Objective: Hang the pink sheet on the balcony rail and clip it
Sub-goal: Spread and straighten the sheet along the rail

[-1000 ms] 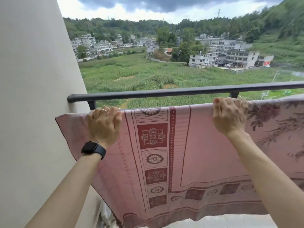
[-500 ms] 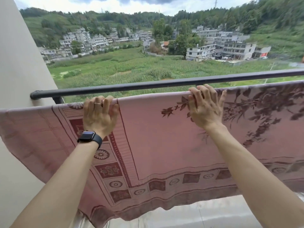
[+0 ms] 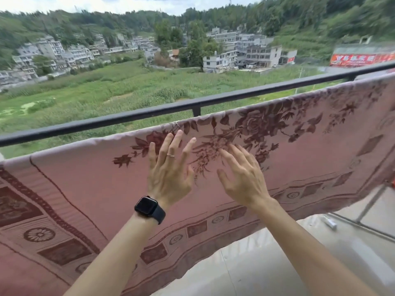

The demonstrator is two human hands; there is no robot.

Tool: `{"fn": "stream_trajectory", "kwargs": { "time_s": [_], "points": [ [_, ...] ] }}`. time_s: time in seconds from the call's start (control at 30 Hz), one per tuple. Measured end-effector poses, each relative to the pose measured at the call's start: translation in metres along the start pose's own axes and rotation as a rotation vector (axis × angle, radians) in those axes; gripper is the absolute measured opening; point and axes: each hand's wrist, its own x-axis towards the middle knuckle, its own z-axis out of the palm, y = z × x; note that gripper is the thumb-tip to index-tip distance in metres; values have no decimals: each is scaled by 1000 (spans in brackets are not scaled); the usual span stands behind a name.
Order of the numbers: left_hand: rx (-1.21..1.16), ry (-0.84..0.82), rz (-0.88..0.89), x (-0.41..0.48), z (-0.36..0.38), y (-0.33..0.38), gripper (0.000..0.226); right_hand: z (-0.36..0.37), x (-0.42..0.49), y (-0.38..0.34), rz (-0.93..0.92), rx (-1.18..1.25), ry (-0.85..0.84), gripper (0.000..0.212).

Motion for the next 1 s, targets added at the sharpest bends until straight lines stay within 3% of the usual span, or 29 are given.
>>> {"fn": "stream_trajectory", "kwargs": {
  "time_s": [0.1, 0.23, 0.47, 0.57, 0.63, 0.73, 0.83, 0.9, 1.0],
  "points": [
    [35, 23, 39, 59, 20, 41, 65, -24, 16, 62, 74, -69, 65, 58],
    [83, 7, -48, 121, 43, 80, 51, -57, 78, 129, 112, -161, 146, 62],
    [160, 206, -118, 127, 65, 87, 39, -93, 109, 231, 67, -266, 178, 46],
    [140, 244, -230, 131, 65, 99, 38, -103, 113, 261, 83, -276, 225, 47],
    [137, 232, -274, 146, 64, 122, 41, -109, 123, 275, 65, -244, 248, 49],
    [127, 156, -146, 189, 74, 180, 47, -119, 147, 290, 80, -190, 190, 51],
    [117, 38, -83, 223, 92, 232, 48, -131, 155, 324, -47, -220, 113, 40],
    [150, 8, -97, 232, 103, 243, 51, -141, 153, 362, -101, -255, 154, 36],
    [203, 35, -110, 231, 107, 241, 51, -161, 154, 421, -17, -231, 178, 43]
  ]
}}
